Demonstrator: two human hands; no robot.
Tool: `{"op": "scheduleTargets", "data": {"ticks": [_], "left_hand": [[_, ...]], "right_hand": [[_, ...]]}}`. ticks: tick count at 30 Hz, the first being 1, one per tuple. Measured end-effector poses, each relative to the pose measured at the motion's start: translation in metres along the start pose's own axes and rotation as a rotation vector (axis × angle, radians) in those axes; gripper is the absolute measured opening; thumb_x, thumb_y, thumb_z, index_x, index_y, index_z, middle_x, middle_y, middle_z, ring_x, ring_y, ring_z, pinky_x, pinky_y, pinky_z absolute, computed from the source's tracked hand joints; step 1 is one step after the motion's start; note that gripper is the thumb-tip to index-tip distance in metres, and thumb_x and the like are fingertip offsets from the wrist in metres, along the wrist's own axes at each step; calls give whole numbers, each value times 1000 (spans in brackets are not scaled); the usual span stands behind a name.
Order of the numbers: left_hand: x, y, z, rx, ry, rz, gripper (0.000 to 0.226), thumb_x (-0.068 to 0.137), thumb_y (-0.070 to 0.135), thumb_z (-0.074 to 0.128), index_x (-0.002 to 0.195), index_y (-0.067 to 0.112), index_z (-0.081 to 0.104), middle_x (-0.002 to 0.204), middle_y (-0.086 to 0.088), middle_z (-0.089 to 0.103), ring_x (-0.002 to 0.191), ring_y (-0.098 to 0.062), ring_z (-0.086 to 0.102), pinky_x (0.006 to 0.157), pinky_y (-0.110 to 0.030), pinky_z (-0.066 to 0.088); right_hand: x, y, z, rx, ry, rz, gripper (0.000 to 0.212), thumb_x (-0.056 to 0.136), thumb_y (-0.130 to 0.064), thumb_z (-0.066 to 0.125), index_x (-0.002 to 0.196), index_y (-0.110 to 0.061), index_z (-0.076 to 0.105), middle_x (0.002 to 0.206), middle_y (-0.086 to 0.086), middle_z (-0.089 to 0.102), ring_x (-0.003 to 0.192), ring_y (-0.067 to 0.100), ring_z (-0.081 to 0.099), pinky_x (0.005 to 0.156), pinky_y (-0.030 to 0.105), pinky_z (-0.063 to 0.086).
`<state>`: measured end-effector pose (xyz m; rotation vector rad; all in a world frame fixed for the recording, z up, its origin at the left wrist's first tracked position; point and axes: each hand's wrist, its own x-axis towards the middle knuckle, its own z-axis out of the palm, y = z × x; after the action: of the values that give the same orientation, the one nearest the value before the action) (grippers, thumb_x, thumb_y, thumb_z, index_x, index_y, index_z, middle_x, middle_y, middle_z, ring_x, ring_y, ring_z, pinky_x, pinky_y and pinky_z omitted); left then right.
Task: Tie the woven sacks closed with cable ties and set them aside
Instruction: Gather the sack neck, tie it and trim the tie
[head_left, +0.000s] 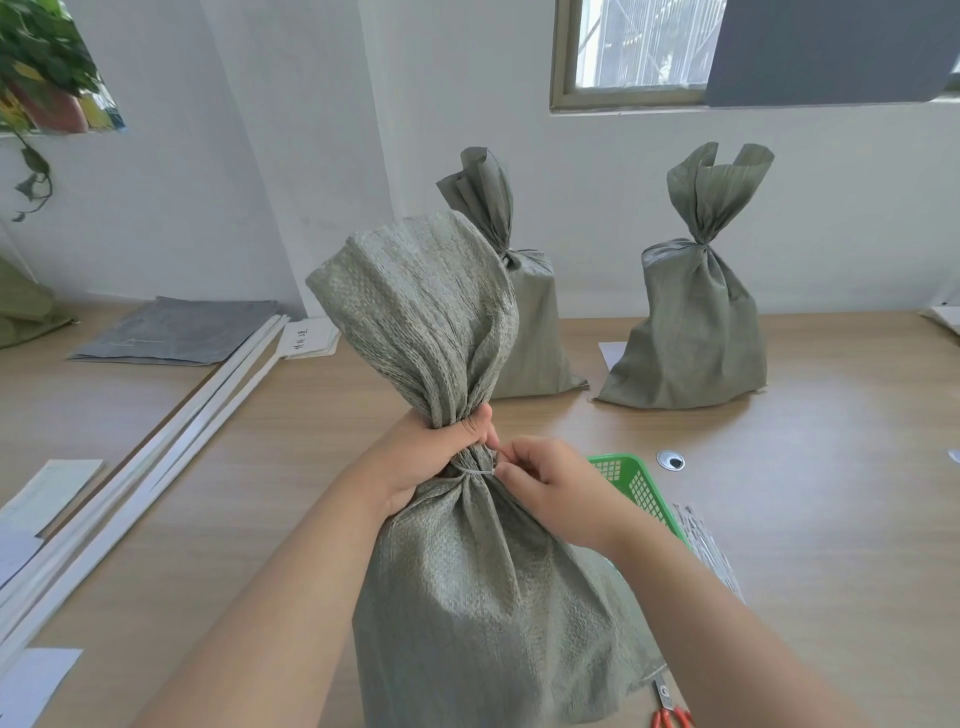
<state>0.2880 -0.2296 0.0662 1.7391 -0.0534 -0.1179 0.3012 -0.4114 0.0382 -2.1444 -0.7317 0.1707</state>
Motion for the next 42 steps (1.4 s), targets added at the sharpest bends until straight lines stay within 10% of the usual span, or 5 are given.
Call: {"op": "scheduleTargets", "data": {"ticks": [10, 13, 16, 30, 42], "left_hand": [[5, -1, -5, 158, -140, -22, 40, 73, 10, 85, 87, -21, 63, 84, -3, 76, 80, -8, 69, 77, -20, 52], [7, 1, -5, 199, -162, -46, 8, 71, 4, 84, 73, 6, 77, 88, -6, 77, 84, -11, 68, 87, -28, 55], [10, -1, -8, 255, -202, -31, 26, 73, 6, 82, 57, 22, 71, 93, -8, 77, 88, -14, 68, 95, -37, 53], [10, -3, -8, 284, -241, 10, 44, 73, 3, 72, 58, 10, 31, 74, -4, 61, 76, -14, 59, 85, -38, 48], [2, 5, -5, 411, -227, 49, 28, 72, 3, 71, 60, 20, 53, 73, 3, 61, 74, -10, 59, 82, -35, 48]], "right_hand": [[-9, 8, -4, 16, 26, 57, 19, 99, -19, 52, 85, -9, 60, 63, -13, 48, 53, 1, 39, 55, 19, 35], [-9, 8, -4, 51, 41, 66, 18, 99, -21, 53, 87, -11, 61, 64, -13, 50, 54, 0, 40, 56, 20, 36], [-8, 8, -3, 27, 46, 63, 18, 99, -21, 52, 88, -11, 61, 65, -13, 51, 54, 0, 42, 56, 19, 35], [-5, 11, -1, 46, 49, 54, 20, 99, -18, 51, 80, -19, 56, 58, -13, 46, 50, 2, 39, 52, 18, 32], [-6, 12, -10, -92, 141, -20, 13, 90, -16, 64, 79, -23, 63, 74, -10, 62, 65, 6, 54, 65, 23, 45]]}}
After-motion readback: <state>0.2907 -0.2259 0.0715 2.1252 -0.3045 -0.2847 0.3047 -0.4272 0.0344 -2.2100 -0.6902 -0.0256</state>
